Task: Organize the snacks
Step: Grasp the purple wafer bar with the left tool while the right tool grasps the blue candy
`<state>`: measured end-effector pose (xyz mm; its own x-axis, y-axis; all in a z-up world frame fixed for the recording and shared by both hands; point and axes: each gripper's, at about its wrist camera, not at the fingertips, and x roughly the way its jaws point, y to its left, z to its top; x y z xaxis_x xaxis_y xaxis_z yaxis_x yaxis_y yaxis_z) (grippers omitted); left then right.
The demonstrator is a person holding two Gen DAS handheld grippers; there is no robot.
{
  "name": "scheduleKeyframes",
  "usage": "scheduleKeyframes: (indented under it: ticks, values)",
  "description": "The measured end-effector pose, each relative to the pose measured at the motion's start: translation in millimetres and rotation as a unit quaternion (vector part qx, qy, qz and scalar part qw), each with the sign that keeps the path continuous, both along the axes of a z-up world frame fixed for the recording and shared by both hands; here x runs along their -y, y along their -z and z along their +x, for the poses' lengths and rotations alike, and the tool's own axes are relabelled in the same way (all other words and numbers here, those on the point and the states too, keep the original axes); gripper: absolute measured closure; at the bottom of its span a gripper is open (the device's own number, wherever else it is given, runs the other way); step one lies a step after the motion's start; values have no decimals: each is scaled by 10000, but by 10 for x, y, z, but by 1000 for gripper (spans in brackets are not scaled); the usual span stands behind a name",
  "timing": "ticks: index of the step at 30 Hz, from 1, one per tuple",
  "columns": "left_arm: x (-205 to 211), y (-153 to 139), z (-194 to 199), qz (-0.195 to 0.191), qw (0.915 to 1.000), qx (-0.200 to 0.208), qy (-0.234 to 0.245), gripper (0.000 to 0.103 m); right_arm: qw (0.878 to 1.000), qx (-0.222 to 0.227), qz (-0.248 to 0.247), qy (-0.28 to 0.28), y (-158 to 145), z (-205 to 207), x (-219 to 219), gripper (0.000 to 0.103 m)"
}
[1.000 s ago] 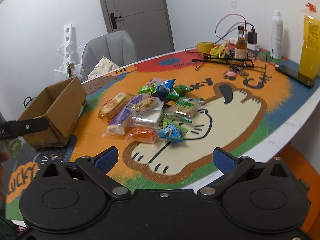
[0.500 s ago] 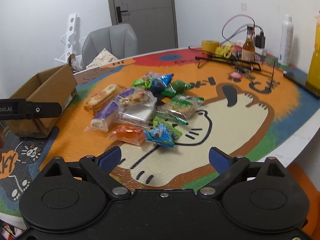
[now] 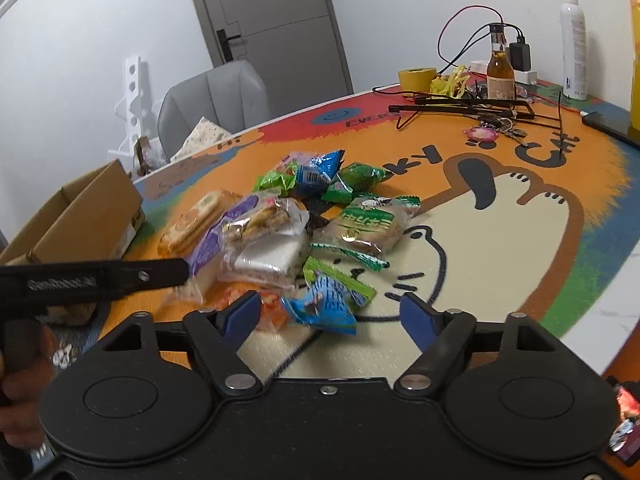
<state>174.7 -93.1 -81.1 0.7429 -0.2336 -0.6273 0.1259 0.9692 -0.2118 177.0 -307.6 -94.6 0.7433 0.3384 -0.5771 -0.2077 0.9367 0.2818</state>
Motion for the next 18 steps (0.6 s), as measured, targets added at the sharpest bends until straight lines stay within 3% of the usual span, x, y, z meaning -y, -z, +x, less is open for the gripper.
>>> scheduleKeyframes:
  ticks: [6,12,18]
  values:
    - [85,109,178,-27,9999,-40,116,37,9994,-50,176,279,69,121,-48,48]
    - [189,243,309,121,9996,-135,216,38,9989,40,41,463,106,86,-100,50]
    - [243,272,316,320,9991,-29,283,40,9985,91,-270,459,108,32,-172,61]
